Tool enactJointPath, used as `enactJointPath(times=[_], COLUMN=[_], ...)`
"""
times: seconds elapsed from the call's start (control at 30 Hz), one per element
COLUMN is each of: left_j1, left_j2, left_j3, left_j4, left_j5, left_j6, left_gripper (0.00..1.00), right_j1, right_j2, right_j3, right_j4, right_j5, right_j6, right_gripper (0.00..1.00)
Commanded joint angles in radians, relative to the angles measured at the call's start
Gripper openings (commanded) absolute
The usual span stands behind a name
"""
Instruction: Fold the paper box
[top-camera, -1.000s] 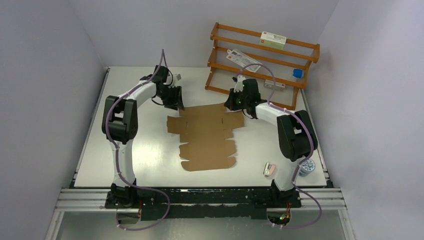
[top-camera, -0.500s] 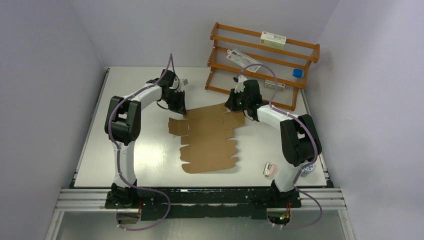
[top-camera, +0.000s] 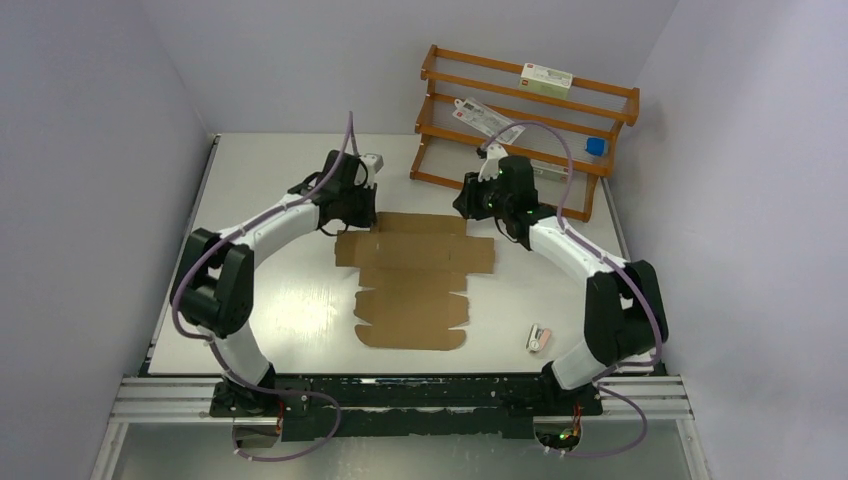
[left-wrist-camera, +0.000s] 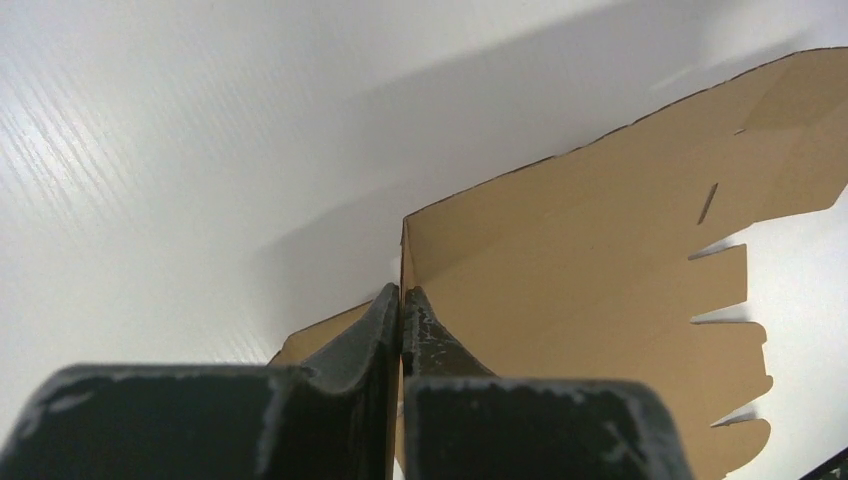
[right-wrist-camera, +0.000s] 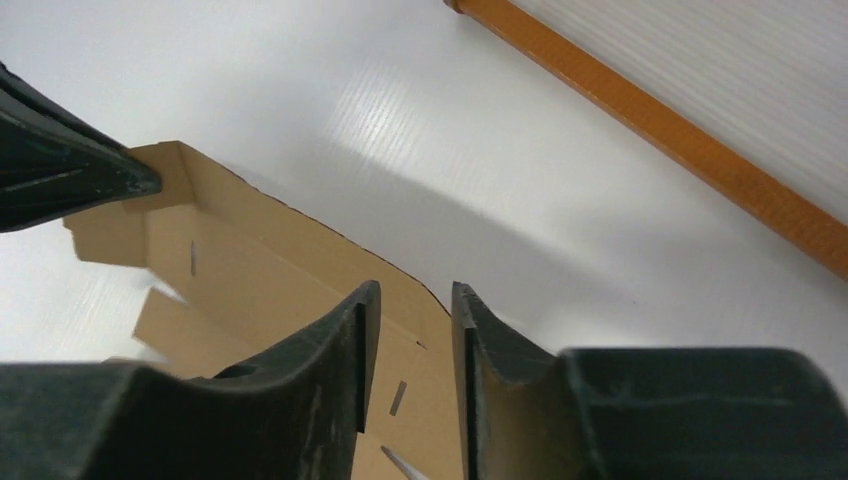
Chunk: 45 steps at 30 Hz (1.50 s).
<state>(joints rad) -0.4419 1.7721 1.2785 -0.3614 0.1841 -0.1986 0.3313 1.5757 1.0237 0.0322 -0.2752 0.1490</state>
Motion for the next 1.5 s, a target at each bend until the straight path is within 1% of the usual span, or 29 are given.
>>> enactJointPath(times=[0.0, 0.1, 0.2, 0.27, 0.37, 0.53, 0.7, 0.93, 1.07, 1.1, 1.17, 1.37, 1.4, 1.47], left_j1=[-0.044, -0.076, -0.103, -0.123, -0.142, -0.147, -0.149, -0.157, -0.164, -0.166, -0.17, -0.196, -0.201, -0.207], left_j2=[-0.089, -0.127, -0.154, -0.175, -0.217, -0.291, -0.33, -0.364, -0.35, -0.344, -0.33, -0.301, -0.3, -0.298], left_j3=[-0.096, -0.144, -0.178, -0.21, -0.282, -0.42, -0.49, -0.577, -0.613, -0.619, -0.625, -0.633, -0.636, -0.638], left_j4=[0.209, 0.267, 0.317, 0.352, 0.456, 0.623, 0.695, 0.81, 0.864, 0.875, 0.894, 0.939, 0.944, 0.947], left_j5=[-0.112, -0.134, -0.152, -0.164, -0.181, -0.182, -0.181, -0.181, -0.182, -0.182, -0.182, -0.181, -0.181, -0.181], left_j6=[0.012, 0.045, 0.075, 0.093, 0.108, 0.109, 0.121, 0.131, 0.138, 0.138, 0.136, 0.142, 0.144, 0.145], left_gripper=[0.05, 0.05, 0.05, 0.05, 0.05, 0.05, 0.05, 0.05, 0.05, 0.05, 0.05, 0.05, 0.05, 0.05], right_j1=[0.019, 0.032, 0.061, 0.09, 0.133, 0.191, 0.234, 0.255, 0.263, 0.266, 0.27, 0.291, 0.297, 0.31], right_j2=[-0.085, -0.119, -0.126, -0.112, -0.067, -0.049, -0.025, 0.052, 0.09, 0.094, 0.101, 0.108, 0.108, 0.112], right_j3=[0.017, 0.032, 0.066, 0.111, 0.185, 0.191, 0.169, 0.221, 0.238, 0.235, 0.236, 0.237, 0.231, 0.223], right_j4=[-0.083, -0.123, -0.175, -0.233, -0.332, -0.351, -0.323, -0.348, -0.368, -0.365, -0.377, -0.428, -0.426, -0.428], right_j5=[0.014, -0.002, -0.01, 0.006, -0.005, 0.0, 0.036, 0.052, 0.068, 0.082, 0.098, 0.096, 0.095, 0.103], right_j6=[-0.029, -0.06, -0.117, -0.168, -0.274, -0.434, -0.54, -0.645, -0.695, -0.705, -0.733, -0.778, -0.782, -0.78], right_gripper=[0.42, 0.54, 0.62, 0.65, 0.68, 0.69, 0.67, 0.65, 0.6, 0.58, 0.48, 0.37, 0.34, 0.25])
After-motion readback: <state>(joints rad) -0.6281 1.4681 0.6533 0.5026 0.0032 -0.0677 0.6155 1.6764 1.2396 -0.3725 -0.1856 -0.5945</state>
